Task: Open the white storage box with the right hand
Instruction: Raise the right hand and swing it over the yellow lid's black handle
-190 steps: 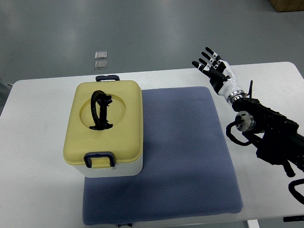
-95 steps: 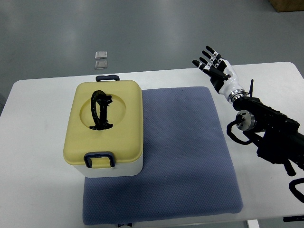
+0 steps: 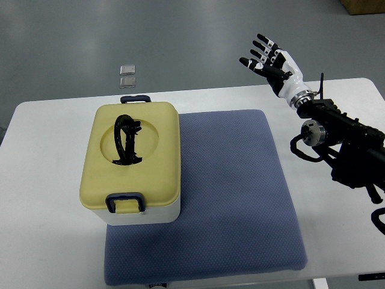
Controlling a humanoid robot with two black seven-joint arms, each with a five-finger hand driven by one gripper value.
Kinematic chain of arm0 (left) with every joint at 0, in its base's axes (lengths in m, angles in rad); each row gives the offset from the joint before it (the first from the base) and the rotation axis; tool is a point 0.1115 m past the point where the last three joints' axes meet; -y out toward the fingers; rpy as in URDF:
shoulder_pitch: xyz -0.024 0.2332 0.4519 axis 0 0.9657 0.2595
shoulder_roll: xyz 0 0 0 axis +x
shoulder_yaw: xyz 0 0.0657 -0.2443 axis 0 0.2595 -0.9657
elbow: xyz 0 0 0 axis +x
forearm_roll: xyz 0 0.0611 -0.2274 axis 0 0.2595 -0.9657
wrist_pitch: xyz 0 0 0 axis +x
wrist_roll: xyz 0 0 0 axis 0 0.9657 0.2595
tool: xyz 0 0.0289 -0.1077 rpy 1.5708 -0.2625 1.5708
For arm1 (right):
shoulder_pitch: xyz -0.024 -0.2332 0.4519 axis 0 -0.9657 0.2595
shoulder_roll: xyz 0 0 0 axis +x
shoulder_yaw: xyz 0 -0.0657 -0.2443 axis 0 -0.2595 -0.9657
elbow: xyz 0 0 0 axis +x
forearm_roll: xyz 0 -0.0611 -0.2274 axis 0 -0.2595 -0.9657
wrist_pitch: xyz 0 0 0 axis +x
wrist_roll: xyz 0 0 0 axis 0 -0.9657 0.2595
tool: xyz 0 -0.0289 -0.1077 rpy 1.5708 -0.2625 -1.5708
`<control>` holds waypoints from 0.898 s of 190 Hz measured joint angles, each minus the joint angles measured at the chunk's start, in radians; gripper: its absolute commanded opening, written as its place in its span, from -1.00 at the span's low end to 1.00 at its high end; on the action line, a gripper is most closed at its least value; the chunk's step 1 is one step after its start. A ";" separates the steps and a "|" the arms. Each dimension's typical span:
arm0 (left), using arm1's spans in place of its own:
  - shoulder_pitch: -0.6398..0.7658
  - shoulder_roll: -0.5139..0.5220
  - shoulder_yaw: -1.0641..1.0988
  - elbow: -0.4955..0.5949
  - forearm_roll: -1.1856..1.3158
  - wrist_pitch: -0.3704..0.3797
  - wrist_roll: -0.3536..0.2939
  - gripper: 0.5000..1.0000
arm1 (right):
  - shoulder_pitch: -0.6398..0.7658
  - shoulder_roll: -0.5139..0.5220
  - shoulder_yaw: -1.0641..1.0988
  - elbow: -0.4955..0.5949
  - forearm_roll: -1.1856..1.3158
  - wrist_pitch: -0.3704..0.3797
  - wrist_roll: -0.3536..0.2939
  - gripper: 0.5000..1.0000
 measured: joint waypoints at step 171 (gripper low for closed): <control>0.000 0.000 0.000 0.000 0.000 0.000 0.000 1.00 | 0.536 -0.048 -0.362 0.189 -0.808 0.181 0.002 0.71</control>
